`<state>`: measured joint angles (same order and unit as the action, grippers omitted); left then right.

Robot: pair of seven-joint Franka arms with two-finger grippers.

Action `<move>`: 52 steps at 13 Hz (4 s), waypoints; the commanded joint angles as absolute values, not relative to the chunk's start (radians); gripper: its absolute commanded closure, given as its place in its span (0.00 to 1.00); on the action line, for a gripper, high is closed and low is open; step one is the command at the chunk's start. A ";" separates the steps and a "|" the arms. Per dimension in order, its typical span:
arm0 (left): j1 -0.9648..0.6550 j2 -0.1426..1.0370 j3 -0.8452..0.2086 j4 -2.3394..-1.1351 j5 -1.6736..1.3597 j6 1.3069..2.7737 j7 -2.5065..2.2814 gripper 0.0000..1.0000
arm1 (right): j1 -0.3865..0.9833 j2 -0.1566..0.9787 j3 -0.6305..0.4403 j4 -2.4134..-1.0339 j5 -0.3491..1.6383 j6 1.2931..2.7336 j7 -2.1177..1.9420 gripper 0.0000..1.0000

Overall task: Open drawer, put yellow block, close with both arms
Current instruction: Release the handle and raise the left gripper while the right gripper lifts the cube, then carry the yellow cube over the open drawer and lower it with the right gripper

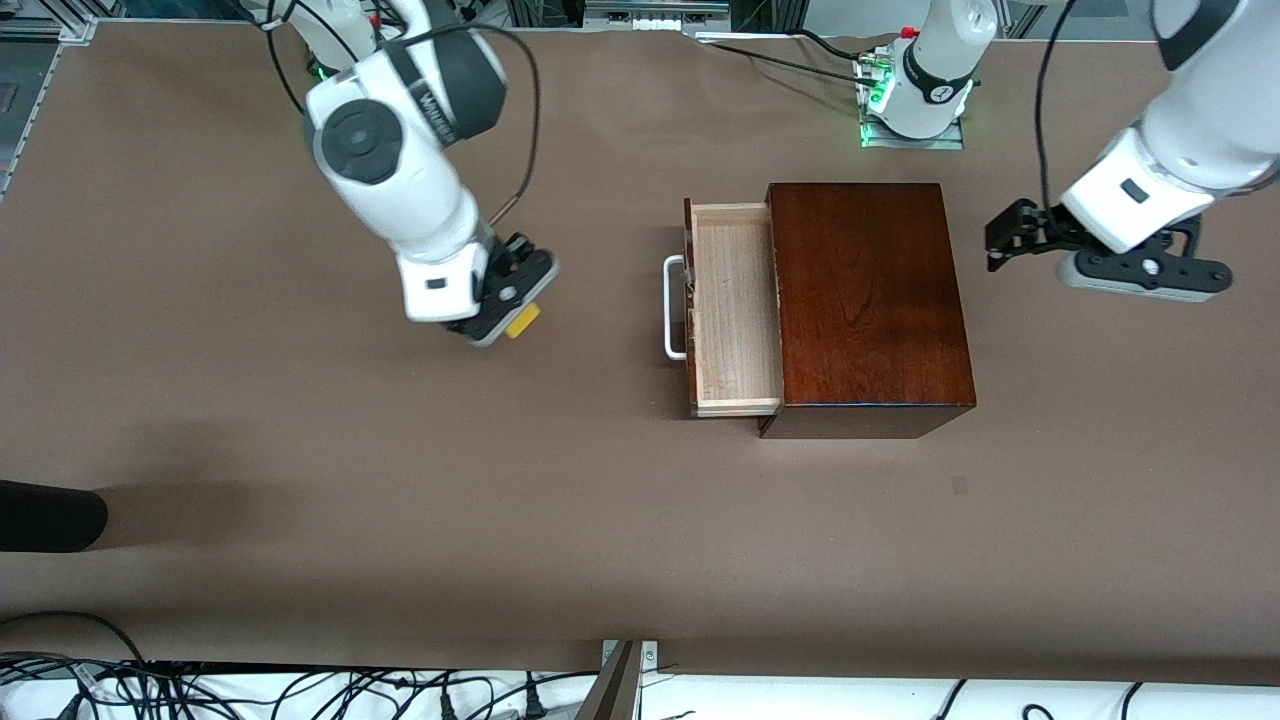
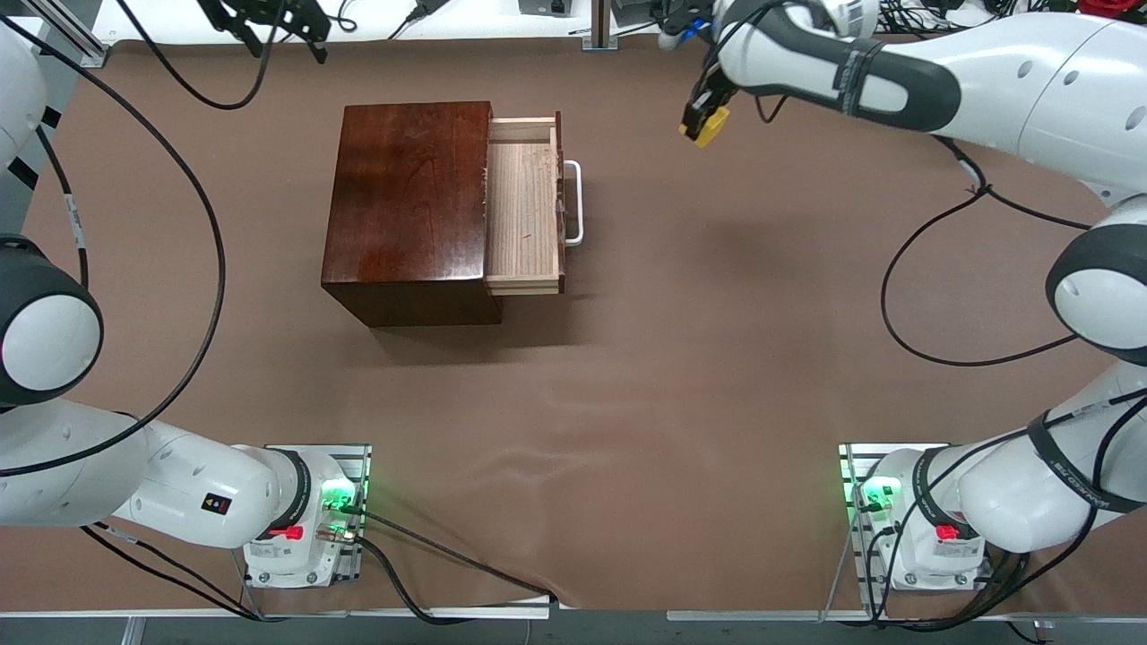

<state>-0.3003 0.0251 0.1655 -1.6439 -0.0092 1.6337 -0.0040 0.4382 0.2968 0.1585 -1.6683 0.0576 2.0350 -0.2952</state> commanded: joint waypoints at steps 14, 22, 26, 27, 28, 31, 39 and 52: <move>-0.181 -0.005 0.178 -1.631 -0.037 1.595 0.051 0.00 | 0.715 0.544 0.152 -1.290 0.052 2.006 -0.281 0.92; -0.170 0.002 0.178 -1.629 -0.026 1.597 0.038 0.00 | 0.827 0.729 0.149 -1.075 -0.080 2.011 -0.313 0.92; -0.169 0.003 0.181 -1.629 -0.026 1.597 0.035 0.00 | 0.841 0.744 0.147 -1.080 -0.109 2.008 -0.417 0.92; -0.169 0.006 0.181 -1.629 -0.028 1.597 0.035 0.00 | 0.842 0.750 0.147 -1.081 -0.109 2.008 -0.426 0.92; -0.169 0.006 0.183 -1.629 -0.028 1.597 0.037 0.00 | 0.845 0.761 0.147 -1.081 -0.110 2.009 -0.437 0.91; -0.169 0.028 0.183 -1.586 -0.021 1.597 0.037 0.00 | 0.848 0.784 0.147 -1.081 -0.117 2.022 -0.509 0.91; -0.169 0.029 0.183 -1.585 -0.021 1.595 0.035 0.00 | 0.858 0.841 0.146 -1.081 -0.147 2.066 -0.584 0.91; -0.169 0.029 0.183 -1.585 -0.025 1.595 0.034 0.00 | 0.861 0.881 0.146 -1.081 -0.190 2.115 -0.620 0.82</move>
